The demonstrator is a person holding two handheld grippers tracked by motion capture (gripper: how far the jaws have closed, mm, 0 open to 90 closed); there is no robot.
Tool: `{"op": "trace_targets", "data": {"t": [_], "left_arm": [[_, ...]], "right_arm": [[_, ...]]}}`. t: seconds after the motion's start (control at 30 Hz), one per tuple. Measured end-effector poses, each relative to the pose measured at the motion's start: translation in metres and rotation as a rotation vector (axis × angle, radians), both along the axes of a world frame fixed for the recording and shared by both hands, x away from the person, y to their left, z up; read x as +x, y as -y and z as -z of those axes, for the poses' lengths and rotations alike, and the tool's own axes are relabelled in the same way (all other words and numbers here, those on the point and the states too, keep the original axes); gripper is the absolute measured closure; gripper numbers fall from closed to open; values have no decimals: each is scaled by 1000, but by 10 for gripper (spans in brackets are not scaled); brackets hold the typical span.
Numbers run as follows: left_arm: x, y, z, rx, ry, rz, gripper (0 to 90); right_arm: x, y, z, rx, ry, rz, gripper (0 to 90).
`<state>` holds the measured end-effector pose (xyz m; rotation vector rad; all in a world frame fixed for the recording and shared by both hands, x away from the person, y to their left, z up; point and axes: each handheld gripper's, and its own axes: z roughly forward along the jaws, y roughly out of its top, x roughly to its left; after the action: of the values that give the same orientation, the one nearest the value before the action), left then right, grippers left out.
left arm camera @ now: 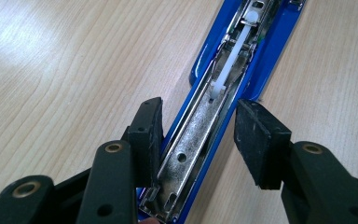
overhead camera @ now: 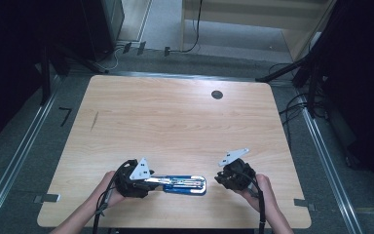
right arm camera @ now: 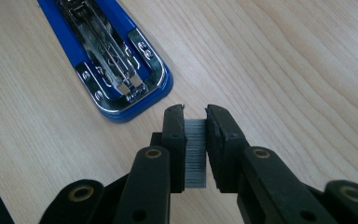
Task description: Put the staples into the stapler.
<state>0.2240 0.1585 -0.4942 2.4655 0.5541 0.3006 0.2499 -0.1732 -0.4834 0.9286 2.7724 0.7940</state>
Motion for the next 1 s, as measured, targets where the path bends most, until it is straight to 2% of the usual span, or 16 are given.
{"op": "trace_targets", "data": {"t": [0.4, 0.57, 1.0], "left_arm": [[0, -1, 1, -15, -1, -2, 537], [1, -2, 1, -18, -2, 2, 537], [2, -2, 2, -21, -4, 14, 538]], "right_arm": [[5, -9, -3, 14, 16, -11, 791], [6, -15, -7, 39, 61, -33, 791], [13, -28, -11, 66, 103, -88, 793]]}}
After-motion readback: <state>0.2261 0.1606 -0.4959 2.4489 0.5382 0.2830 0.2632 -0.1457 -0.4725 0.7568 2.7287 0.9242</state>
